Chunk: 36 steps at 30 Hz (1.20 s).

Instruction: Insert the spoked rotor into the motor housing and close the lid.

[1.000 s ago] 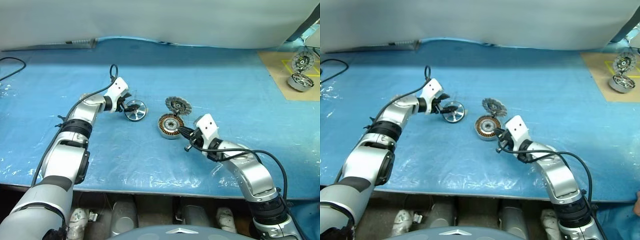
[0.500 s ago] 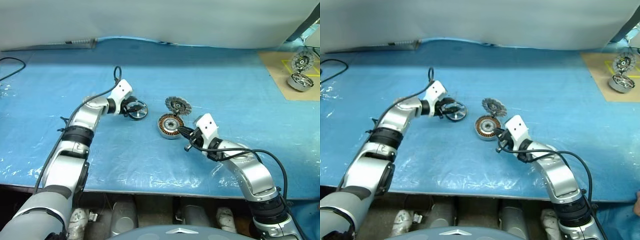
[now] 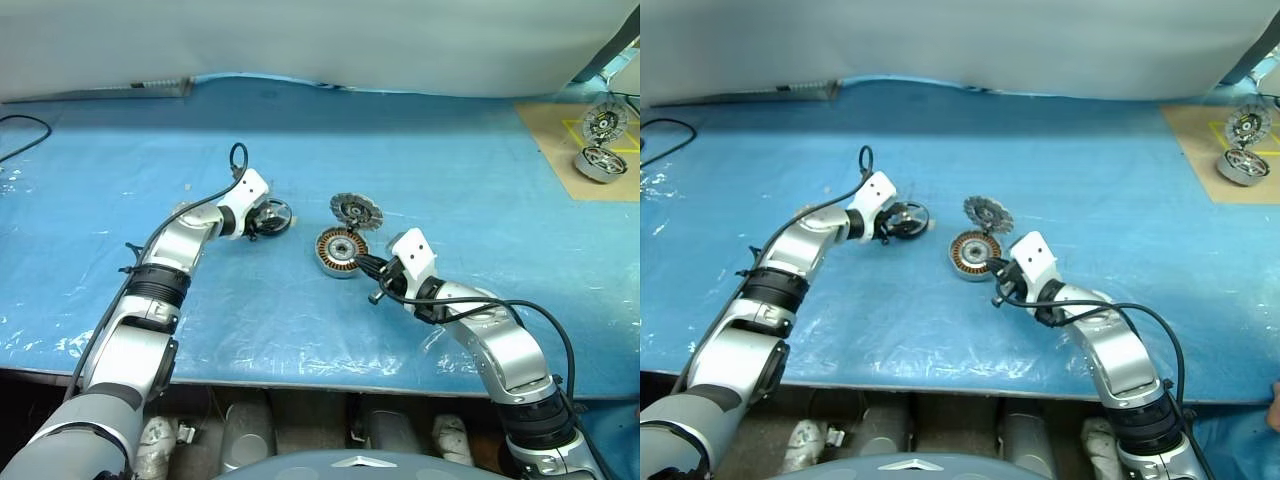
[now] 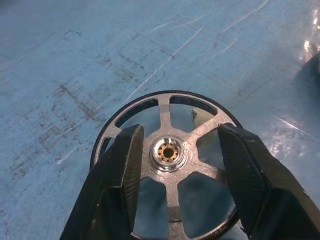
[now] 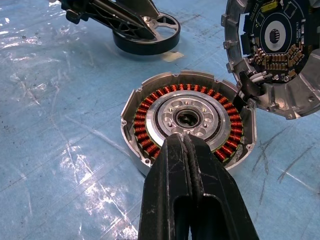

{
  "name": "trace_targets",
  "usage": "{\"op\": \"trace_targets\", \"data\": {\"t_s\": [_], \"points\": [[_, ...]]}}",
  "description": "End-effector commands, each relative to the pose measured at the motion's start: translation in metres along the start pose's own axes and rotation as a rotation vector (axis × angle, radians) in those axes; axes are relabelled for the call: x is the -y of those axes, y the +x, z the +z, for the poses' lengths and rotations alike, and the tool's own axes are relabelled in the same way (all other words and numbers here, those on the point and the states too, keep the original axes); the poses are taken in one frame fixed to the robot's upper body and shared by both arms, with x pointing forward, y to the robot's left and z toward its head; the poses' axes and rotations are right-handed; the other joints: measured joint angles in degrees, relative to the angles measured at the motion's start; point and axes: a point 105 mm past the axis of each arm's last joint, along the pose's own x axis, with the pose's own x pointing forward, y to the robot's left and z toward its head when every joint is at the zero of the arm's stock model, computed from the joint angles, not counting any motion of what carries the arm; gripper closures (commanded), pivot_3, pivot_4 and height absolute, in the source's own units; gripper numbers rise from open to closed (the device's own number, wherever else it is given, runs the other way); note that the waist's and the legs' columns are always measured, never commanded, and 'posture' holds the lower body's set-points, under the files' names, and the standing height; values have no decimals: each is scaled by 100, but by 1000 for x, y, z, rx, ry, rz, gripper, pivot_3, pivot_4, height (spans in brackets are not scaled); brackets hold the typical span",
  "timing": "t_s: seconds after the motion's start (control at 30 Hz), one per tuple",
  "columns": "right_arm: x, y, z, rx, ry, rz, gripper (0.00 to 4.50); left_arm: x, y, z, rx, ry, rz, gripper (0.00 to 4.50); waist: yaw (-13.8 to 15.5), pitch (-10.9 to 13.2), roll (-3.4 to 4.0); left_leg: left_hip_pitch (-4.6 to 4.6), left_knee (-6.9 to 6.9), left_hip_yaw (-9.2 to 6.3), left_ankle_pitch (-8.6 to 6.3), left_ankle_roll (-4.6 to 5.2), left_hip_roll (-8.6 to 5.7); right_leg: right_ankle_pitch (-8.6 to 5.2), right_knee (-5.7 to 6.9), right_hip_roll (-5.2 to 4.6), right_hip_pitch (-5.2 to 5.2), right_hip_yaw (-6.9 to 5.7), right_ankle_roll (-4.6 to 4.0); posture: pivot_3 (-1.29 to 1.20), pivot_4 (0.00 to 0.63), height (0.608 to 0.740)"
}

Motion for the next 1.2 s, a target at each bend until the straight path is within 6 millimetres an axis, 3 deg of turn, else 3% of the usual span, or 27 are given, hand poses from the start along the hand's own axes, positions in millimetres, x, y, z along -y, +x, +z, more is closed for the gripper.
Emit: {"op": "trace_targets", "data": {"t_s": [0.03,0.6,1.03,1.2], "points": [[-3,-1,15,63,-21,12,4500,-9,-6,4,8,6,34,2014,0,0,0,0,0,0,0,0,0,0,0,0,0,0,0,0,150,740],[-4,-1,12,55,-22,19,4500,-26,-21,38,166,-59,146,2014,-2,0,0,-8,-4,0,0,0,0,0,-6,1,-7,-2,0,0,150,740],[-3,-1,12,54,-25,16,4500,-13,-10,13,69,-115,108,2014,-1,0,0,-8,-4,0,0,0,0,0,-6,0,-7,-2,0,0,150,740],[-3,-1,12,55,-26,15,4500,-8,-5,14,67,-119,89,2014,-4,0,0,-11,-4,0,0,0,0,0,-7,1,-7,-2,0,0,150,740]]}}
